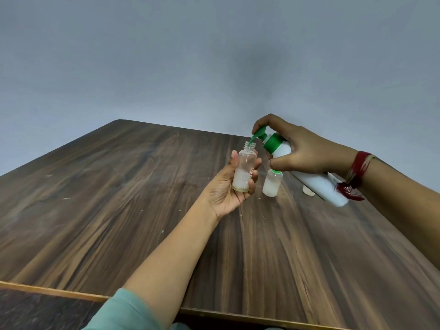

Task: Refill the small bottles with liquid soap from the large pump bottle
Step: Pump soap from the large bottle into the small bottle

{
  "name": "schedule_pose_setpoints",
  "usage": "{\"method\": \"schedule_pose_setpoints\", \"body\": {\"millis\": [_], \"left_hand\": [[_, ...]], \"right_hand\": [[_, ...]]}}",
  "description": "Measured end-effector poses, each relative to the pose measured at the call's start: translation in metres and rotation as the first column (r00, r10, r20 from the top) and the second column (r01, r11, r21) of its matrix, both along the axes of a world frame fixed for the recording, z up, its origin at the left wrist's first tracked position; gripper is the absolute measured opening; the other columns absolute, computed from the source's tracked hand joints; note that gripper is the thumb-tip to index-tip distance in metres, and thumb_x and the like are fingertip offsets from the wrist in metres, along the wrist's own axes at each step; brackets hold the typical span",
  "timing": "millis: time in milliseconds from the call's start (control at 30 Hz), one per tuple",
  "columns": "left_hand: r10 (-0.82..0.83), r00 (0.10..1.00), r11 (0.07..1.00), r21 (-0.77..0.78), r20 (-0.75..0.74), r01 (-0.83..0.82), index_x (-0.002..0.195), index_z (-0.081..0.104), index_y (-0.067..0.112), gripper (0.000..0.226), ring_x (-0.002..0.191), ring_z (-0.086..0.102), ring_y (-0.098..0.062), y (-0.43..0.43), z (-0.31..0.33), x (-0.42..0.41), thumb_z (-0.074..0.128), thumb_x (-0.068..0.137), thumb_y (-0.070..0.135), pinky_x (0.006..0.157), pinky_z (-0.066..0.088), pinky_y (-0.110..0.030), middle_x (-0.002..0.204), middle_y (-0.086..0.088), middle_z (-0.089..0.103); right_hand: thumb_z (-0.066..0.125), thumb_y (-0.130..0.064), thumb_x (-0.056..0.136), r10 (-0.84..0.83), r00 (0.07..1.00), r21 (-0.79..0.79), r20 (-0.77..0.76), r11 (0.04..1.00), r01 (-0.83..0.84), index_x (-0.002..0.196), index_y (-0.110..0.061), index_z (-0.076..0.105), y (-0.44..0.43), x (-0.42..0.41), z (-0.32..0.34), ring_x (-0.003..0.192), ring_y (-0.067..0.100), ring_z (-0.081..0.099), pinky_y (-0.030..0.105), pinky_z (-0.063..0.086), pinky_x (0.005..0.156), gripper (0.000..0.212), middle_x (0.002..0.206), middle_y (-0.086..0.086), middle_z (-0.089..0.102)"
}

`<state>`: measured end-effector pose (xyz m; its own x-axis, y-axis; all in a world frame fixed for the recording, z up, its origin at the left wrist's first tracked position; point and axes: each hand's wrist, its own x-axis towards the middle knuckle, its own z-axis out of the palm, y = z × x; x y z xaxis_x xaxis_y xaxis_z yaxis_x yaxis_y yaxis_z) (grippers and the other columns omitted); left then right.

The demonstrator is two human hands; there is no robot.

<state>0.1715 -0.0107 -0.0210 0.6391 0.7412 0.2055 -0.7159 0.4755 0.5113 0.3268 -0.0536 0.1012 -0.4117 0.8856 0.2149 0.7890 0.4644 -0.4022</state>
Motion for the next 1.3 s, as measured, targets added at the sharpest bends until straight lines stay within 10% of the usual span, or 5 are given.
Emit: {"method": "schedule_pose_setpoints", "body": {"millis": [300, 533, 867, 1300], "left_hand": [[-0.005, 0.999, 1.0, -0.007, 0.047, 0.005, 0.09, 0.076, 0.006, 0.052, 0.066, 0.066, -0.014, 0.0036, -0.0014, -0.0024, 0.094, 0.047, 0.029, 0.052, 0.057, -0.024, 0.093, -0.01, 0.07], [-0.004, 1.0, 1.0, -0.012, 0.021, 0.004, 0.104, 0.065, 0.005, 0.069, 0.064, 0.066, -0.016, -0.0001, -0.0007, -0.0006, 0.094, 0.045, 0.027, 0.051, 0.057, -0.025, 0.092, -0.012, 0.07], [-0.005, 0.999, 1.0, -0.006, 0.052, 0.005, 0.093, 0.076, 0.006, 0.055, 0.065, 0.066, -0.014, 0.0043, -0.0026, -0.001, 0.094, 0.047, 0.03, 0.053, 0.057, -0.024, 0.093, -0.01, 0.07], [0.014, 0.999, 1.0, -0.021, 0.043, -0.013, 0.095, 0.073, 0.004, 0.061, 0.064, 0.066, -0.015, 0.0024, -0.001, -0.0005, 0.095, 0.044, 0.029, 0.051, 0.057, -0.025, 0.092, -0.011, 0.071]], "right_hand": [[0.061, -0.03, 0.063, 0.048, 0.999, -0.03, -0.011, 0.998, -0.048, 0.131, -0.056, 0.034, 0.005, -0.0007, -0.0023, 0.088, 0.026, 0.061, 0.048, 0.054, 0.082, 0.077, 0.107, -0.002, 0.06], [0.06, -0.024, 0.062, 0.015, 1.0, -0.049, -0.024, 0.999, -0.016, 0.114, -0.043, 0.045, 0.004, 0.0026, 0.0026, 0.067, 0.014, 0.057, 0.031, 0.049, 0.062, 0.057, 0.076, -0.009, 0.06], [0.058, -0.026, 0.066, 0.044, 0.998, -0.098, 0.041, 0.994, -0.04, 0.139, -0.051, 0.028, 0.004, -0.0006, 0.0058, 0.082, 0.02, 0.059, 0.033, 0.052, 0.074, 0.083, 0.093, -0.013, 0.059], [0.061, -0.026, 0.064, 0.005, 1.0, -0.055, -0.017, 0.998, -0.006, 0.121, -0.04, 0.042, 0.0075, -0.0037, 0.0008, 0.078, 0.027, 0.061, 0.042, 0.054, 0.07, 0.062, 0.087, 0.001, 0.061]]}}
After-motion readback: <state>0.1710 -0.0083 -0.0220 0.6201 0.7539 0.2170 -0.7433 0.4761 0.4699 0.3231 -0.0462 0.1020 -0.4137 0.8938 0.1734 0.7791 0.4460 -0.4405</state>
